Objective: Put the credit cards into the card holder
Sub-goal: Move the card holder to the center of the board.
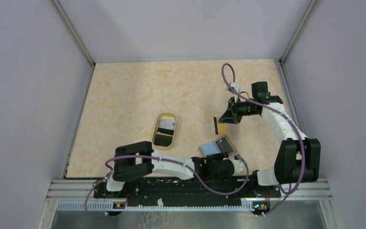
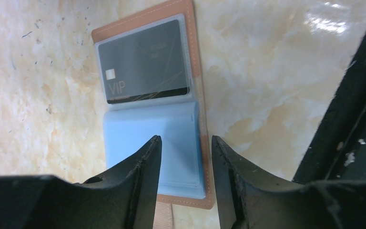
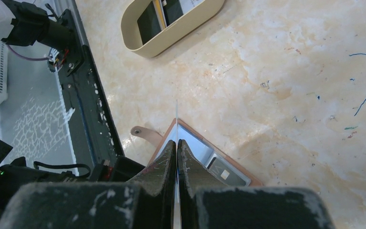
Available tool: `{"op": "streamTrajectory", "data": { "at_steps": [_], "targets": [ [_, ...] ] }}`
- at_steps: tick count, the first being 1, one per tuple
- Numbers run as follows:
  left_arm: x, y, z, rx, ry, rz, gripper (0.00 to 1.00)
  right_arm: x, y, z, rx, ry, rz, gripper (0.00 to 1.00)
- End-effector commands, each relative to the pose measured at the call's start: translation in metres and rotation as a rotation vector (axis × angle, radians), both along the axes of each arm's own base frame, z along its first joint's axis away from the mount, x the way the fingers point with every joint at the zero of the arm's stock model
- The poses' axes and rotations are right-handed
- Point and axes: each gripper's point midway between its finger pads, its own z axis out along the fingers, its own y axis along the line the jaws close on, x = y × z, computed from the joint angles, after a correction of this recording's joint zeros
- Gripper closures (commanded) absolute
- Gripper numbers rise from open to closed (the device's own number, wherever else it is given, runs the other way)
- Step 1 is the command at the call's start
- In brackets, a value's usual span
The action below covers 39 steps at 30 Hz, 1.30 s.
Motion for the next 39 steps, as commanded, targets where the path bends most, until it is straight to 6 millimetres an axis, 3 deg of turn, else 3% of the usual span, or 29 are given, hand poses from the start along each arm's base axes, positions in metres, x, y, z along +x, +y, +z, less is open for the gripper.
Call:
{"op": "streamTrajectory", "data": {
  "at_steps": [1,9,16,20,23,28,30,35,39],
  "targets": [
    [0.013,0.014,0.001,0.058,-0.053,0.077,0.53,0.006,0.000,0.017,0.028,-0.064,0.010,1.00],
    [0.029,0.035,-0.001,0.083,0.035,0.168,0.57,0.007,-0.001,0.017,0.030,-0.064,0.006,1.00],
    [0.059,0.046,-0.001,0.043,0.151,0.282,0.58,0.010,-0.004,0.014,0.019,-0.057,-0.018,1.00],
    [0.069,0.049,0.012,-0.010,0.127,0.332,0.56,0.016,-0.007,0.013,0.026,-0.039,-0.073,1.00],
    [0.060,0.040,0.024,-0.099,0.177,0.288,0.54,0.018,-0.008,0.012,0.041,-0.031,-0.100,1.00],
    [0.031,0.028,0.072,-0.361,0.310,0.163,0.49,0.015,-0.004,0.013,0.077,-0.016,-0.099,1.00],
    [0.016,0.030,0.099,-0.495,0.345,0.087,0.41,0.014,-0.002,0.015,0.096,-0.010,-0.089,1.00],
    [0.001,0.063,0.166,-0.887,0.347,0.005,0.05,-0.002,0.009,0.033,0.214,-0.007,-0.001,1.00],
    [-0.006,0.079,0.189,-1.033,0.387,-0.023,0.01,-0.012,0.014,0.045,0.291,-0.011,0.048,1.00]
  ]
}}
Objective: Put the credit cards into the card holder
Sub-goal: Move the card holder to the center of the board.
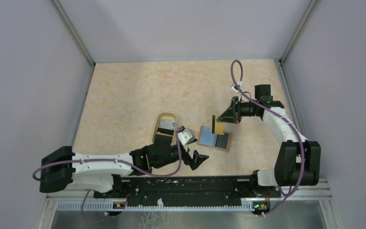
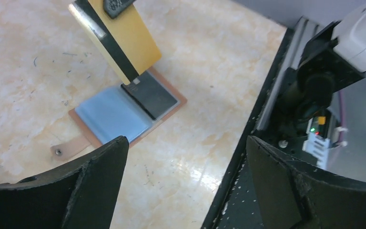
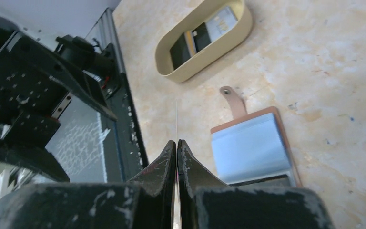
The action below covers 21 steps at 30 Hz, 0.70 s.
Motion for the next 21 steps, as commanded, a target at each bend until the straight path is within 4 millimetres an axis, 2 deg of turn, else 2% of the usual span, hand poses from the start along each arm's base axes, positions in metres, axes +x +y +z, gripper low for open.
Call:
{"op": "streamTrajectory", "data": {
  "at_steps": [1,5,9,14,21],
  "targets": [
    [-0.007,-0.001,0.057,-0.310,0.045,-0.027,0.01,-0.014,0.009,0.035,0.145,-0.079,0.085,1.00],
    [-0.003,0.017,0.070,-0.443,0.055,-0.050,0.02,-0.025,0.012,0.048,0.216,-0.083,0.136,1.00],
    [-0.003,0.031,0.076,-0.561,0.109,-0.159,0.03,-0.034,0.014,0.056,0.265,-0.090,0.174,1.00],
    [-0.001,0.015,0.070,-0.548,0.121,-0.208,0.07,-0.041,0.016,0.061,0.295,-0.096,0.206,1.00],
    [0.022,0.007,0.063,-0.571,0.170,-0.171,0.11,-0.049,0.020,0.064,0.317,-0.099,0.242,1.00]
  ]
}}
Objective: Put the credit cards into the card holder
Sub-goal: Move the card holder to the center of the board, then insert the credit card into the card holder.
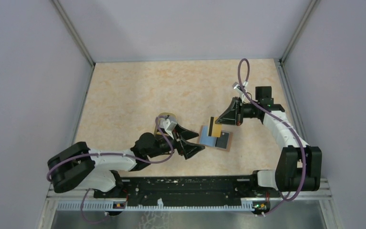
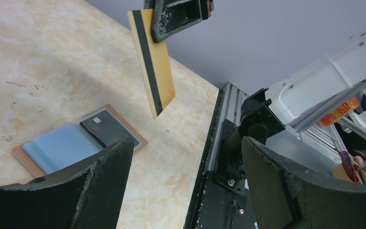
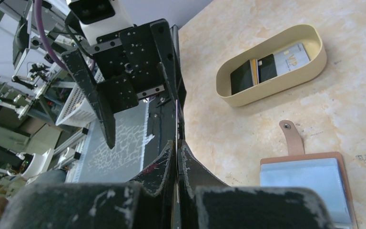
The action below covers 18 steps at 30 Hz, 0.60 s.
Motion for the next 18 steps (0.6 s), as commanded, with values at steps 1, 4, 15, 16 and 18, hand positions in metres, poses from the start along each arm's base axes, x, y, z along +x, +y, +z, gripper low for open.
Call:
{"op": "streamTrajectory", "data": {
  "at_steps": [1,4,15,16,18],
  "targets": [
    [0.009,-0.005,0.031,-0.127,0.001,-0.027,0.11,-0.013,0.005,0.018,0.062,-0.069,0.067,1.00],
    [0.014,-0.012,0.029,-0.134,0.030,-0.047,0.13,-0.016,0.008,0.017,0.063,-0.072,0.083,1.00],
    [0.022,-0.038,0.017,-0.147,0.086,-0.101,0.51,-0.022,0.013,0.016,0.065,-0.072,0.110,1.00],
    [0.023,-0.040,0.015,-0.140,0.091,-0.110,0.55,-0.022,0.013,0.016,0.065,-0.071,0.112,1.00],
    [0.024,-0.044,0.014,-0.136,0.097,-0.123,0.67,-0.023,0.014,0.016,0.064,-0.070,0.114,1.00]
  ]
}}
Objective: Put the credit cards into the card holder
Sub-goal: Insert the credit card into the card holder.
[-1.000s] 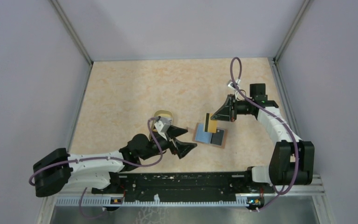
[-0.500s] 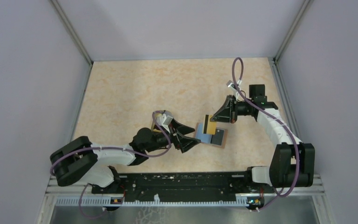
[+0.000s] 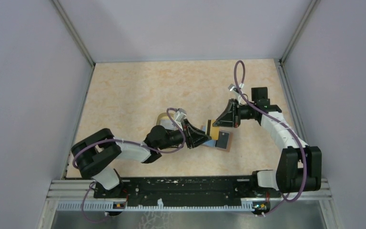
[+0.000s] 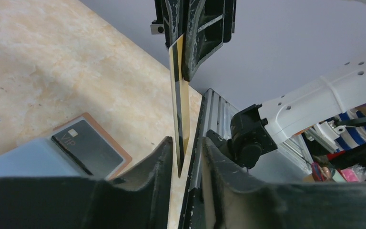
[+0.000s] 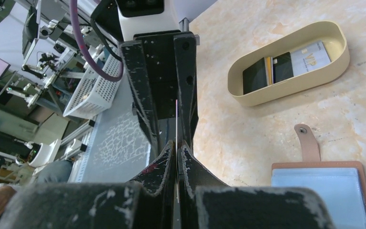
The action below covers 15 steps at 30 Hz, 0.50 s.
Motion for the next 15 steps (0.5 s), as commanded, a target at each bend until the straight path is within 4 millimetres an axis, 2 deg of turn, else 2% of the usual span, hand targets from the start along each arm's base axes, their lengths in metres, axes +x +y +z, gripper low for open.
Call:
{"op": "streamTrajectory", "data": {
  "at_steps": [1,3,5,9,11,15],
  "targets": [
    [0.000,-0.009,0.022,-0.071,-0.022,-0.055,0.77,-0.011,0.003,0.017,0.058,-0.071,0.056,1.00],
    [-0.001,-0.008,0.020,-0.068,-0.025,-0.078,0.99,-0.010,0.003,0.017,0.055,-0.073,0.055,1.00],
    [-0.001,-0.003,0.018,-0.060,-0.033,-0.092,1.00,-0.007,0.003,0.015,0.034,-0.083,0.037,0.97],
    [-0.001,0.012,0.006,-0.006,-0.036,-0.101,1.00,-0.002,-0.001,0.007,-0.083,-0.205,-0.015,0.64],
    [-0.002,0.016,0.000,0.022,-0.038,-0.117,1.00,-0.004,-0.002,0.005,-0.107,-0.211,-0.001,0.61],
    [-0.009,0.014,-0.008,0.074,-0.036,-0.184,1.00,-0.010,-0.002,-0.002,-0.118,-0.206,0.054,0.62]
  ]
}}
